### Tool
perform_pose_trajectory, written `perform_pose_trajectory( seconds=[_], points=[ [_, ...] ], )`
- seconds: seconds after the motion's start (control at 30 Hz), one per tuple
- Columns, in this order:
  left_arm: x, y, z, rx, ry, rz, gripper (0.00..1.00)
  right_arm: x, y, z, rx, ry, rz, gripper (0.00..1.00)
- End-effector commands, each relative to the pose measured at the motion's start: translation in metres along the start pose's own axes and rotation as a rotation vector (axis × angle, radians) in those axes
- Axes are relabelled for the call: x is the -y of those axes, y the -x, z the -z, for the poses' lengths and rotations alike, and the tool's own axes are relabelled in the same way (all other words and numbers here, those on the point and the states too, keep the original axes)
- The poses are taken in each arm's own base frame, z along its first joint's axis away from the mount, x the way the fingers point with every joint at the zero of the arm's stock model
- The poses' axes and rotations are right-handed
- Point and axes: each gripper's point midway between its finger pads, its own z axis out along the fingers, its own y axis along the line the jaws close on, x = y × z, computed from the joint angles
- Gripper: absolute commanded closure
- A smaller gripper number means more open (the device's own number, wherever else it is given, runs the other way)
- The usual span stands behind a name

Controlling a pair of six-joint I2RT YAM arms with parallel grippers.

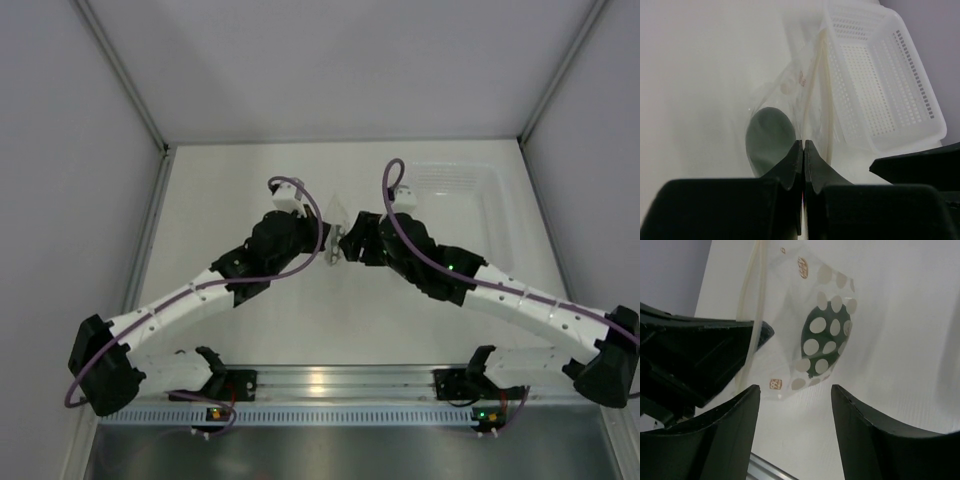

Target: Open the zip-top bag and remove the fake food

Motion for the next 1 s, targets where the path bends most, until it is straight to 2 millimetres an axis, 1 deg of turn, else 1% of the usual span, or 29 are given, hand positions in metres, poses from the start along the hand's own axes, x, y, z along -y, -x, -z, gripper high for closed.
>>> perform_pose_trajectory(
  seconds=[0.0,0.03,0.1,0.27,0.5,0.53,0.6,0.67,0.73,0.8,0.87,0.9,0.97],
  points=[
    [0.004,0.02,0.005,0.147,0.068,0.051,1.0,-0.023,0.037,-0.008,0.098,0.02,-0.06,0.42],
    [0.005,0.02,0.006,0.155,0.076,0.049,1.0,-0.024,0.034,-0.013,0.089,0.015,-0.06,0.43],
    [0.007,0.018,0.008,0.164,0.082,0.049,1.0,-0.03,0.039,-0.016,0.095,0.027,-0.062,0.45],
    [0.01,0.016,0.009,0.159,0.061,0.05,1.0,-0.035,0.046,-0.024,0.101,0.022,-0.049,0.46],
    [0.015,0.011,0.008,0.148,0.018,0.047,1.0,-0.031,0.048,-0.04,0.098,-0.008,-0.038,0.48],
    [0.015,0.01,0.008,0.146,0.016,0.047,1.0,-0.03,0.045,-0.045,0.089,-0.017,-0.031,0.48],
    [0.016,0.01,0.008,0.144,0.013,0.049,1.0,-0.028,0.046,-0.049,0.085,-0.033,-0.018,0.49],
    [0.016,0.009,0.008,0.145,0.011,0.051,1.0,-0.026,0.04,-0.055,0.068,-0.048,-0.002,0.5],
    [0.016,0.01,0.007,0.147,0.011,0.05,1.0,-0.024,0.032,-0.064,0.041,-0.06,0.009,0.54],
    [0.016,0.007,0.005,0.141,0.014,0.04,1.0,-0.027,0.027,-0.068,0.022,-0.051,0.014,0.56],
    [0.015,0.005,0.003,0.134,0.016,0.033,1.0,-0.025,0.022,-0.073,0.012,-0.056,0.017,0.58],
    [0.013,0.002,0.0,0.127,0.028,0.03,1.0,-0.024,0.021,-0.074,0.006,-0.063,0.024,0.66],
    [0.007,-0.001,-0.002,0.13,0.052,0.032,1.0,-0.02,0.019,-0.077,0.0,-0.082,0.046,0.74]
  ],
)
